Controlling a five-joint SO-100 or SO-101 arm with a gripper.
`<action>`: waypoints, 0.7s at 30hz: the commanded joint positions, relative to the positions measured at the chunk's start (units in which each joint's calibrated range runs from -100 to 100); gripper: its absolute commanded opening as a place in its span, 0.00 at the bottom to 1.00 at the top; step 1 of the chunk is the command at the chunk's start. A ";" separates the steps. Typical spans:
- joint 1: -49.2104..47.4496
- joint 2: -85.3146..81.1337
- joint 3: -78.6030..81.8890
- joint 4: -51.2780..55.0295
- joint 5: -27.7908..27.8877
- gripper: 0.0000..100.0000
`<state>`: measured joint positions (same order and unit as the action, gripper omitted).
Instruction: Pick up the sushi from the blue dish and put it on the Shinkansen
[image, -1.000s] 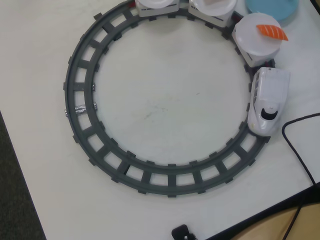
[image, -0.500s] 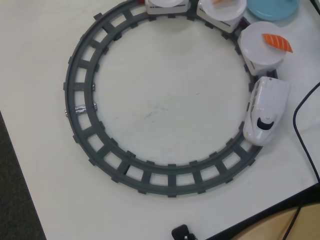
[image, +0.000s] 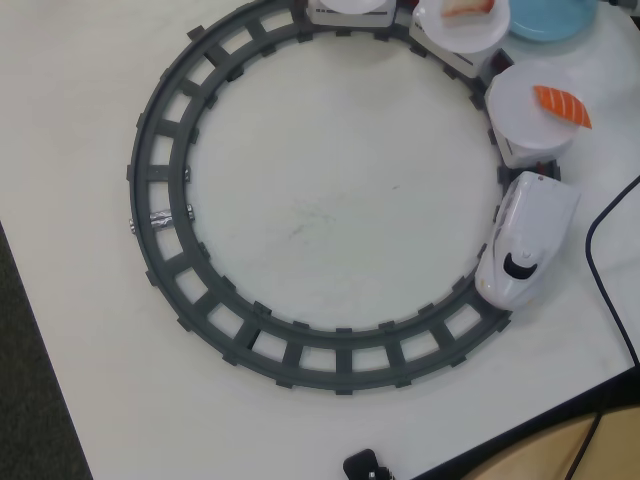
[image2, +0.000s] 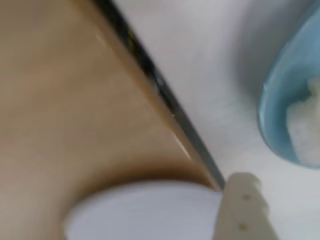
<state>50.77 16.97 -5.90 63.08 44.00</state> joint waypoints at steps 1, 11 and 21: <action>0.20 1.19 -3.26 -4.33 3.40 0.33; -1.65 11.38 -10.17 -10.32 4.56 0.24; -3.14 15.47 -11.88 -9.81 4.24 0.21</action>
<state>48.09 32.55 -14.36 53.37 48.24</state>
